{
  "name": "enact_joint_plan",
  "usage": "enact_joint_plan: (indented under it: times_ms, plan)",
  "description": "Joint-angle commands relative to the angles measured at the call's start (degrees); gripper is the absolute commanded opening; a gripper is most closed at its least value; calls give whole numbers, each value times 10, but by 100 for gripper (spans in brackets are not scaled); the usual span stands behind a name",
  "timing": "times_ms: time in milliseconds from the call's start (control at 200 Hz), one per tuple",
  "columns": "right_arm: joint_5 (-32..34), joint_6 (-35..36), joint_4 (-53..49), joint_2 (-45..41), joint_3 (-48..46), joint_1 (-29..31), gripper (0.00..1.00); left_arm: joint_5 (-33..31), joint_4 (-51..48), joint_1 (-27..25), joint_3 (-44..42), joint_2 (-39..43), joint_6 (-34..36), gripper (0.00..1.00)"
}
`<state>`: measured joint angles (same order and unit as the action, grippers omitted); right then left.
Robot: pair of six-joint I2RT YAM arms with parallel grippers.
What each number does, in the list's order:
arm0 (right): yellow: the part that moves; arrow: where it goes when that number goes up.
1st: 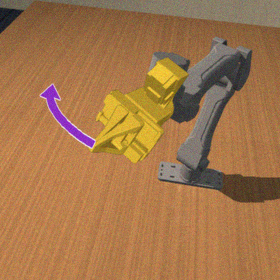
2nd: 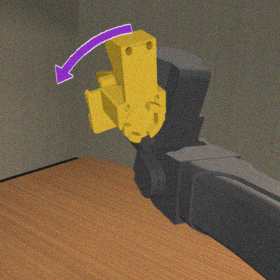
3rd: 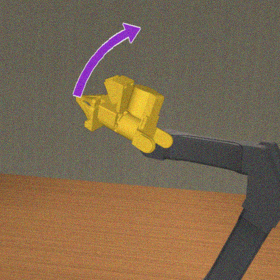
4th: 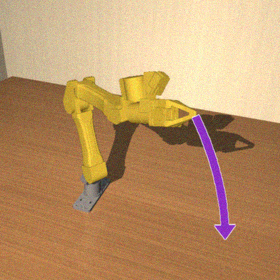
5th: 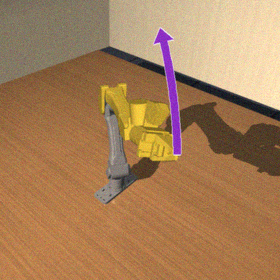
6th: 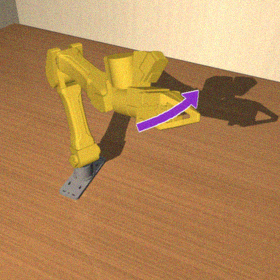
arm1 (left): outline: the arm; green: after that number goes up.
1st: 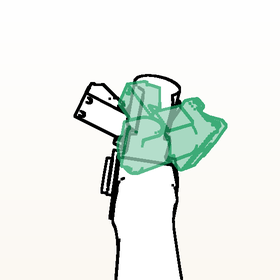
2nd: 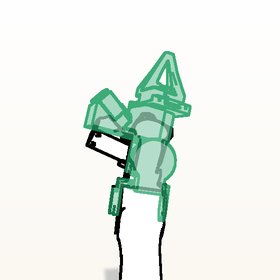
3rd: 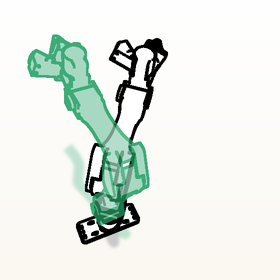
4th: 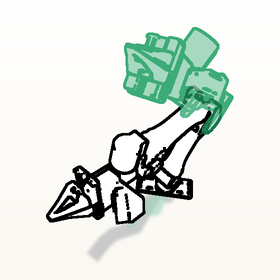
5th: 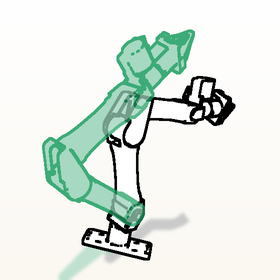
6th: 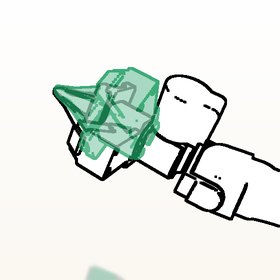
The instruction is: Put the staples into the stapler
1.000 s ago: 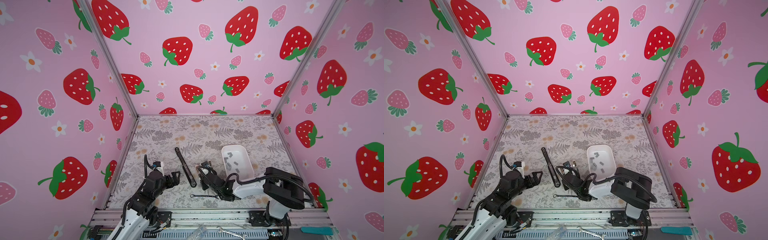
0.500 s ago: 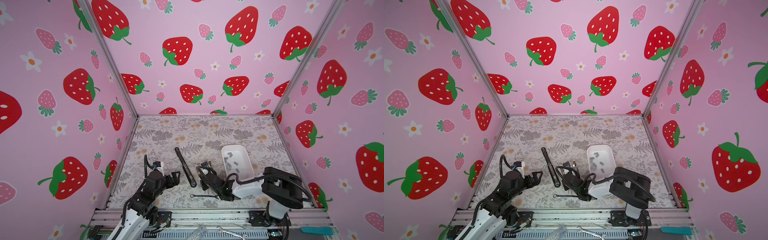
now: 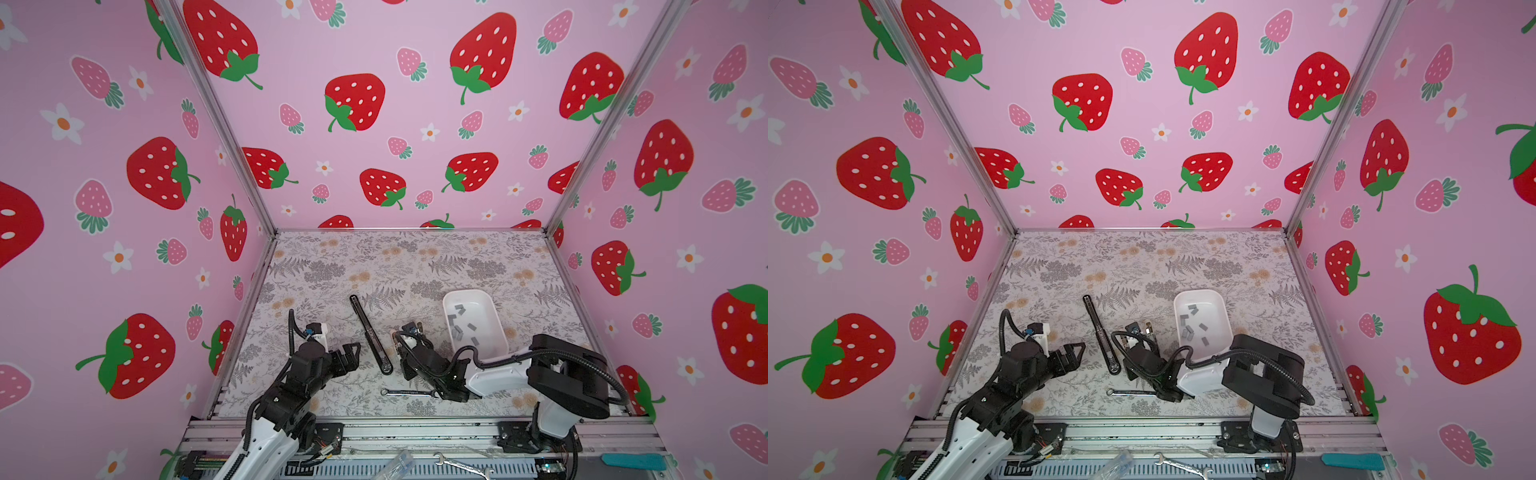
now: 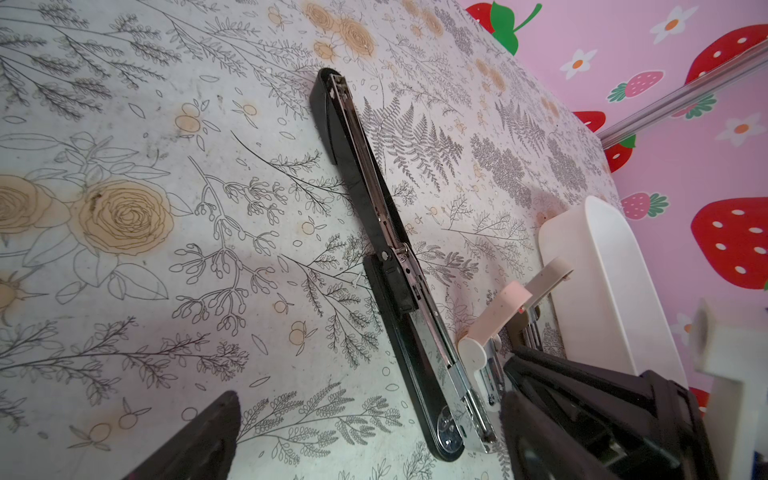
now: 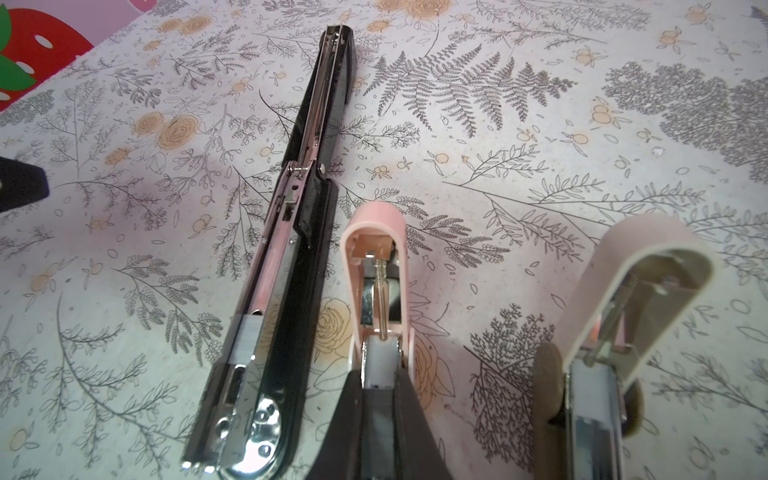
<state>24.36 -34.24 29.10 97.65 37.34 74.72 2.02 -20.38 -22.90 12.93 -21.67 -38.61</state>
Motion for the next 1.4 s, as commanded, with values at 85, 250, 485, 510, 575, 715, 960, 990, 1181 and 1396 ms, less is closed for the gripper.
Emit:
enact_joint_plan:
  times_ms: [85,250,485,510,575,715,960,990,1181,1396]
  plan:
    - [-2,-3,0,10,15,-1,3,-4,9,-3,-4,4,3,99]
    - [-1,-3,1,12,17,-1,3,-4,10,-3,-4,4,3,99]
    - [-1,-5,1,20,19,-1,3,-4,10,-4,-4,4,3,99]
    - [-1,-5,1,21,19,-2,3,-4,10,-4,-4,4,3,99]
    - [-1,-6,1,24,19,-2,3,-4,10,-3,-4,4,3,99]
    - [2,-7,0,25,18,-2,3,-4,10,-4,-4,4,2,99]
    - [1,-9,1,27,15,-2,3,-4,10,-4,-4,4,2,99]
    - [1,-9,1,27,15,-2,3,-4,10,-4,-4,3,3,99]
    - [2,-12,2,28,11,-2,3,-4,10,-3,-4,3,3,99]
    - [0,-13,3,25,5,-2,3,-4,10,-4,-4,4,3,99]
